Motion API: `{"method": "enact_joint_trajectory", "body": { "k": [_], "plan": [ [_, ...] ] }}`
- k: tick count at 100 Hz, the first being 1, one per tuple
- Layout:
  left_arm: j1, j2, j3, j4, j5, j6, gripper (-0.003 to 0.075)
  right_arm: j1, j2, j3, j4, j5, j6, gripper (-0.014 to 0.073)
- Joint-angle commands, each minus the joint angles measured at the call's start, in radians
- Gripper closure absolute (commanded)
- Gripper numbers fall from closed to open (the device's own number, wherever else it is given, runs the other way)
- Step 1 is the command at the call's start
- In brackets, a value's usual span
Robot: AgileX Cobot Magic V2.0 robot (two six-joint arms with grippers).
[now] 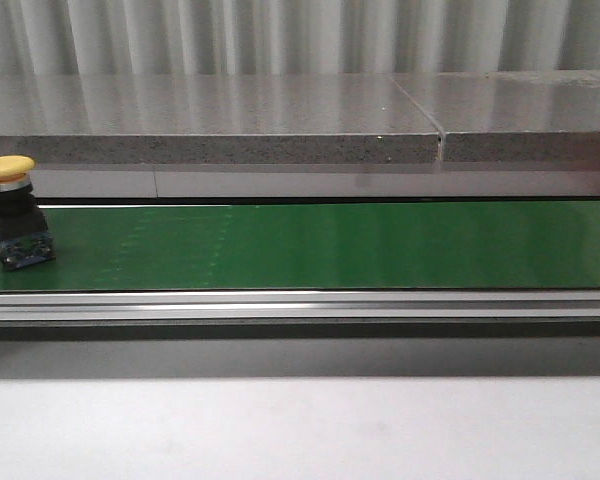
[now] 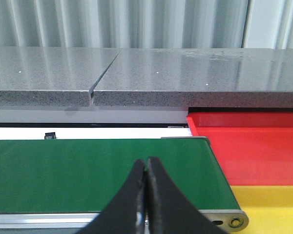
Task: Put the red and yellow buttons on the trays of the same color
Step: 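Grasp the red button with the left gripper and place it on the belt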
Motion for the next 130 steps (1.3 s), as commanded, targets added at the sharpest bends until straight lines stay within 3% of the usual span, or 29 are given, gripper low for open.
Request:
{"method": "enact_joint_trajectory", "body": {
  "k": [1, 18, 44, 56, 81, 102, 130],
  "plan": [
    [0.003, -0.025, -0.019, -0.003, -0.041, -0.001, 0.0219, -0.006, -0.020, -0.019, -0.002, -0.079, -0.010, 0.0695],
    [0.003, -0.016, -0.019, -0.003, -0.043, -0.006, 0.0265, -0.006, -0.020, -0.019, -0.002, -0.079, -0.010, 0.0695],
    [0.003, -0.015, -0.019, -0.003, -0.045, -0.006, 0.0461, -0.006, -0.020, -0.019, -0.002, -0.079, -0.010, 0.0695],
    [0.003, -0.019, -0.019, -0.003, -0.041, -0.006, 0.0511, -0.006, -0.020, -0.019, -0.002, -0.079, -0.010, 0.0695],
    [0.003, -0.117, -0.045, 0.002, 0.012, -0.006, 0.0513, -0.006, -0.020, -0.019, -0.002, -0.079, -0.010, 0.0695],
    [-0.006, -0.205, -0.168, 0.002, 0.092, -0.006, 0.0513, -0.006, -0.020, -0.019, -0.002, -0.079, -0.010, 0.0695],
    [-0.150, -0.195, -0.344, 0.025, 0.161, -0.006, 0.0513, -0.006, -0.020, -0.019, -0.002, -0.079, -0.010, 0.0695]
  ]
}}
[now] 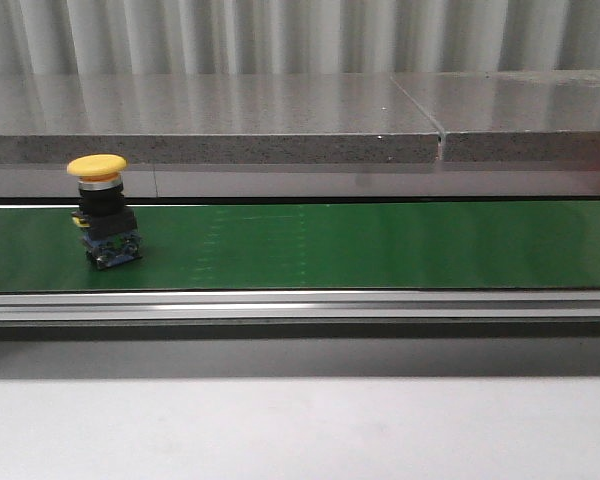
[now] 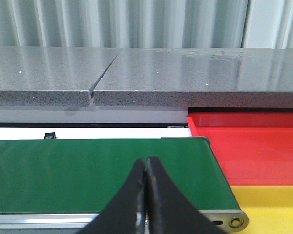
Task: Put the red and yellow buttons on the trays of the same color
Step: 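Grasp the red button with the left gripper and place it on the belt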
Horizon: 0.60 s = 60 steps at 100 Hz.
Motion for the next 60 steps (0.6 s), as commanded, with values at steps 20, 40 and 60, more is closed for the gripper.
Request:
{"method": "enact_joint_trajectory", "body": {
  "k": [20, 40, 60],
  "plan": [
    [-0.152, 0.039, -0.091, 0.000, 0.019, -0.006, 0.0513, -0.006, -0.020, -0.019, -0.002, -0.079, -0.010, 0.0695],
    [-0.231, 0.102, -0.091, 0.000, 0.005, -0.006, 0.0513, -0.006, -0.020, -0.019, -0.002, -0.079, -0.010, 0.0695],
    [-0.253, 0.149, -0.091, -0.002, -0.023, -0.006, 0.0512, -0.006, -0.020, -0.019, -0.002, -0.079, -0.010, 0.0695]
  ]
}}
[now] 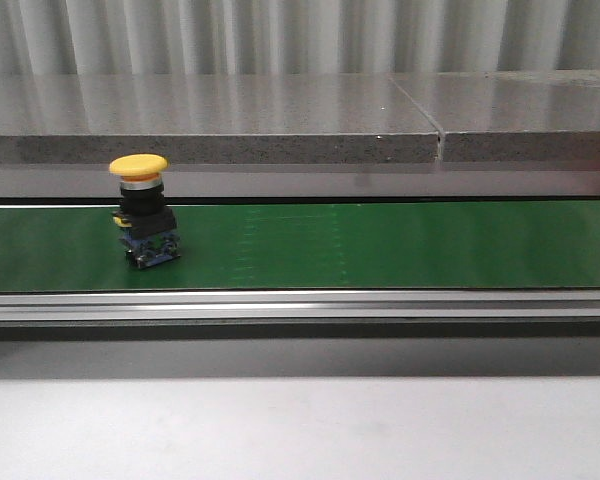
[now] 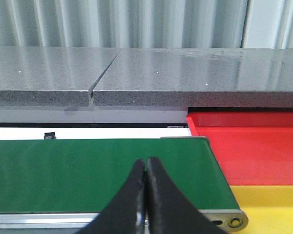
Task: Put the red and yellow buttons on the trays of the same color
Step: 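Grasp the red button with the left gripper and place it on the belt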
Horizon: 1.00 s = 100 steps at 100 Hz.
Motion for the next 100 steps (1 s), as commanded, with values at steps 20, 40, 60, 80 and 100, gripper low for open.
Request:
{"method": "enact_joint_trajectory", "body": {
  "k": [20, 40, 60, 80, 100],
  "plan": [
    [-0.009, -0.008, -0.032, -0.009, -0.053, -0.006, 0.0406, -0.006, -0.020, -0.019, -0.002, -0.079, -0.010, 0.0695],
    [-0.009, -0.006, -0.032, -0.034, -0.095, -0.006, 0.0269, -0.006, -0.020, -0.019, -0.002, -0.079, -0.010, 0.0695],
    [-0.047, -0.071, -0.032, -0.045, -0.162, -0.006, 0.0272, -0.006, -0.020, -0.019, -0.002, -0.079, -0.010, 0.0695],
    [-0.142, -0.189, -0.006, -0.045, -0.248, -0.003, 0.0441, -0.006, -0.020, -0.019, -0.002, -0.079, -0.010, 0.0695],
    [-0.242, -0.311, 0.073, -0.045, -0.265, -0.001, 0.0738, -0.006, -0.020, -0.019, -0.002, -0.079, -0.010, 0.0695]
  ]
}}
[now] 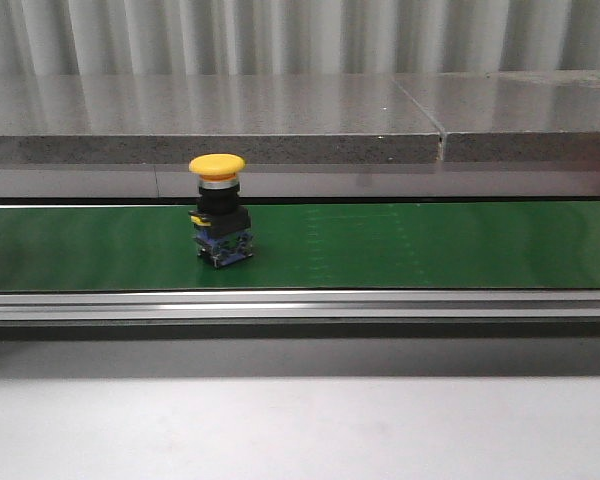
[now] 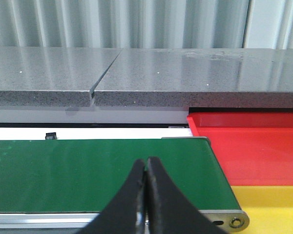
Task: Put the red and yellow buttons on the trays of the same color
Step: 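Grasp the red button with the left gripper and place it on the belt, then grasp the yellow button on the belt with the right gripper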
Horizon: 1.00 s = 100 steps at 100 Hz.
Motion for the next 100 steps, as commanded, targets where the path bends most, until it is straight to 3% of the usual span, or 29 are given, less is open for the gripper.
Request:
{"method": "enact_joint_trajectory", "body": {
  "k": [1, 63, 100],
  "plan": [
    [-0.041, -0.080, 0.005, -0.014, -0.054, -0.001, 0.0738, -0.006, -0.020, -0.019, -0.002, -0.079, -0.010, 0.0695],
    [-0.084, -0.669, 0.429, -0.021, -0.143, -0.001, 0.0741, -0.006, -0.020, -0.019, -0.002, -0.081, -0.010, 0.0695],
    [-0.084, -0.934, 0.582, -0.021, -0.149, -0.001, 0.0741, -0.006, -0.017, -0.048, -0.002, -0.025, -0.010, 0.0695]
  ]
}}
